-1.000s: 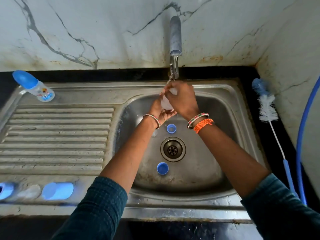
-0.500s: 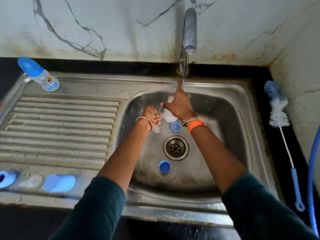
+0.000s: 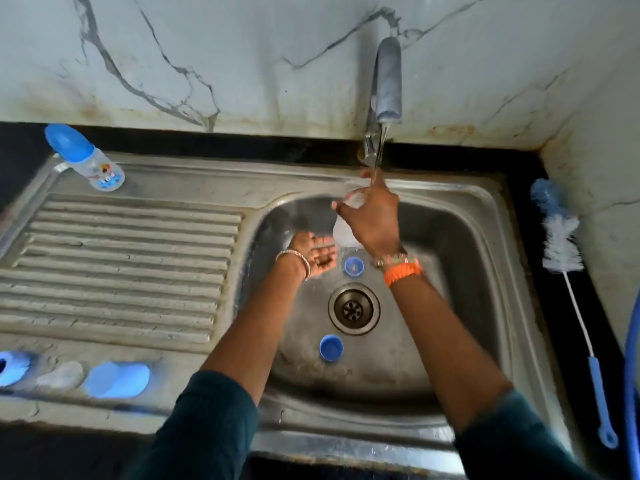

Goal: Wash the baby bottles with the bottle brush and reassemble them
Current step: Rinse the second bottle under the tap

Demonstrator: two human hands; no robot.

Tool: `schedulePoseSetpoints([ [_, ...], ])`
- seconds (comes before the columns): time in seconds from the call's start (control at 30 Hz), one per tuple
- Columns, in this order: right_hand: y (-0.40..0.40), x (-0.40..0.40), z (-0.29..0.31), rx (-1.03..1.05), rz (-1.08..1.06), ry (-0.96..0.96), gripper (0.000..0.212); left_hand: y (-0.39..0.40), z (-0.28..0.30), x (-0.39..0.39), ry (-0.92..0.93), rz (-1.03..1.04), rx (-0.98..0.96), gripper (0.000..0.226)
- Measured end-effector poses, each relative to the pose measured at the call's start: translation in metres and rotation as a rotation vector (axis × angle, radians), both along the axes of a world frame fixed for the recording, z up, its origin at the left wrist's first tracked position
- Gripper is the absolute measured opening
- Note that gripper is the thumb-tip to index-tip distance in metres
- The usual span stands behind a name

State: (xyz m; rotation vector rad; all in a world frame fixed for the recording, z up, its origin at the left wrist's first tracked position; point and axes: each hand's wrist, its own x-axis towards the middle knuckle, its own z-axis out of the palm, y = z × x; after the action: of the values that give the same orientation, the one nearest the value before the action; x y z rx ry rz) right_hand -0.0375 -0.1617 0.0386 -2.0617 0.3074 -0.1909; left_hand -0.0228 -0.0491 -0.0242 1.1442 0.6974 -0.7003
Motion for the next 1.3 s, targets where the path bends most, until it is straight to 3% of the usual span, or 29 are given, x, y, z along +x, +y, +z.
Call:
schedulePoseSetpoints([
  [0.07,-0.004,0.001,-0.005,0.185,-0.079,-0.002,0.042,0.000,-0.001,-0.002,-0.009,-0.004,-0.013,0.036],
  [0.17,-0.016,-0.003,-0.011,0.782,-0.142,0.212,0.009,0.001,0.006,-0.004,-0.002,-0.001,-0.063,0.028],
  [0.23,-0.021,-0.006,-0.015,1.073,-0.237,0.381,0.011,-0.001,0.016,-0.001,-0.076,0.025,-0.124,0.022],
  [0.33,-0.027,-0.005,-0.022,1.170,-0.263,0.516,0.023,-0.011,0.031,0.003,-0.148,-0.094,-0.079,0.025],
  [0.6,-0.037,0.004,-0.027,1.007,-0.395,0.568,0.030,-0.028,0.050,0.002,-0.183,-0.180,-0.175,0.037],
  [0.67,-0.037,0.001,-0.022,0.961,-0.376,0.490,0.027,-0.031,0.052,0.002,-0.195,-0.181,-0.181,0.034],
  [0.77,-0.032,-0.005,-0.014,0.673,-0.250,0.317,0.027,-0.037,0.057,-0.001,-0.250,-0.194,-0.086,0.012],
  [0.93,-0.035,-0.019,-0.006,0.507,-0.084,0.171,0.035,-0.049,0.060,0.000,-0.411,-0.118,0.064,0.020],
  [1.0,-0.036,-0.013,0.001,0.384,-0.101,0.229,0.046,-0.058,0.060,-0.002,-0.445,-0.032,0.111,0.020],
  [1.13,-0.040,-0.007,0.022,0.366,0.005,0.422,0.060,-0.068,0.069,-0.010,-0.714,0.106,-0.081,0.013],
  [1.2,-0.045,-0.014,0.034,0.216,0.119,0.344,0.067,-0.062,0.084,-0.007,-0.684,0.145,-0.203,0.014],
  [1.3,-0.052,-0.030,0.043,-0.136,0.254,0.142,0.057,-0.059,0.096,0.007,-0.410,0.258,-0.261,0.019],
])
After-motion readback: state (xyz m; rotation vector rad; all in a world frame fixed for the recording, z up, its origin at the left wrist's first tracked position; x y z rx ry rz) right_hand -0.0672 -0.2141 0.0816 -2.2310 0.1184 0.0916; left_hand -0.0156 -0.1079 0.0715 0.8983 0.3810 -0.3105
